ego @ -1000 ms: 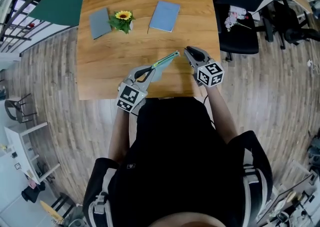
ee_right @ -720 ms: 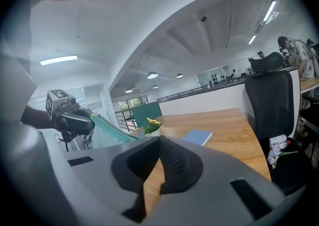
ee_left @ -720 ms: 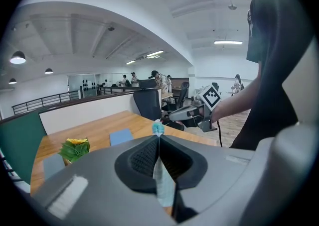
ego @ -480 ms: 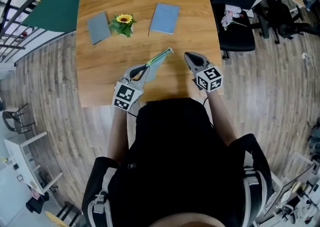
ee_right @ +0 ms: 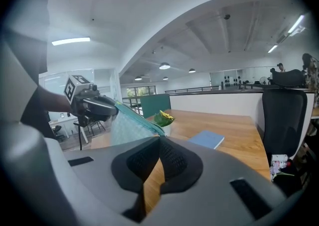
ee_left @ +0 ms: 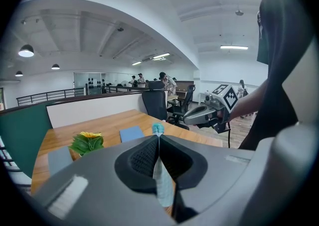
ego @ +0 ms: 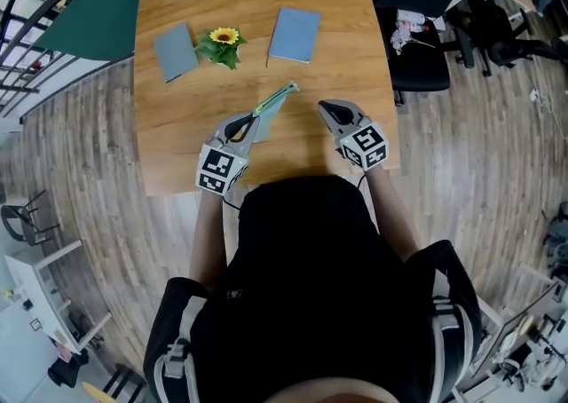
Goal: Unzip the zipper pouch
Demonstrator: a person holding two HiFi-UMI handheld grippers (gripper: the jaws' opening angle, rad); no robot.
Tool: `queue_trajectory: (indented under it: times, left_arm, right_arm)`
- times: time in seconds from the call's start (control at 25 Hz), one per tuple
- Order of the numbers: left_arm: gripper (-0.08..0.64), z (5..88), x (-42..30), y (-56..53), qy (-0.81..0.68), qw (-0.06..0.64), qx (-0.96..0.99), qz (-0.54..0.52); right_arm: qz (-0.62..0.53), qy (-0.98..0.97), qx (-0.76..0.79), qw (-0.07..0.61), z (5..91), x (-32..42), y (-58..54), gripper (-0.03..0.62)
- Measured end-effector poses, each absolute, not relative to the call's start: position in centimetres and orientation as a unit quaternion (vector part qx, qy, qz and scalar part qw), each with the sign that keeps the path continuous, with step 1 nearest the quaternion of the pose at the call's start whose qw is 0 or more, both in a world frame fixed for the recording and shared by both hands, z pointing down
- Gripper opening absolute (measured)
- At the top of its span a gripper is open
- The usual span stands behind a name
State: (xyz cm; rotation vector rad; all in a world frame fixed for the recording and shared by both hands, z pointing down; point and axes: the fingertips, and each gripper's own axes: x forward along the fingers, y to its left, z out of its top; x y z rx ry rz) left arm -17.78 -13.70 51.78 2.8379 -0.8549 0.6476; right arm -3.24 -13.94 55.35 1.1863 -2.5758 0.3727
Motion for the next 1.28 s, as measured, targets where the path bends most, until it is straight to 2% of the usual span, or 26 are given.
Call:
queue_trajectory:
  times: [1.28]
  left_arm:
    - [0.008,52.9,-27.0,-14.2,-0.263,0.053,0.939,0.215]
  right_arm:
    - [0.137,-0.873,0.439,0.163,57.0,-10.9,-13.2,0.002]
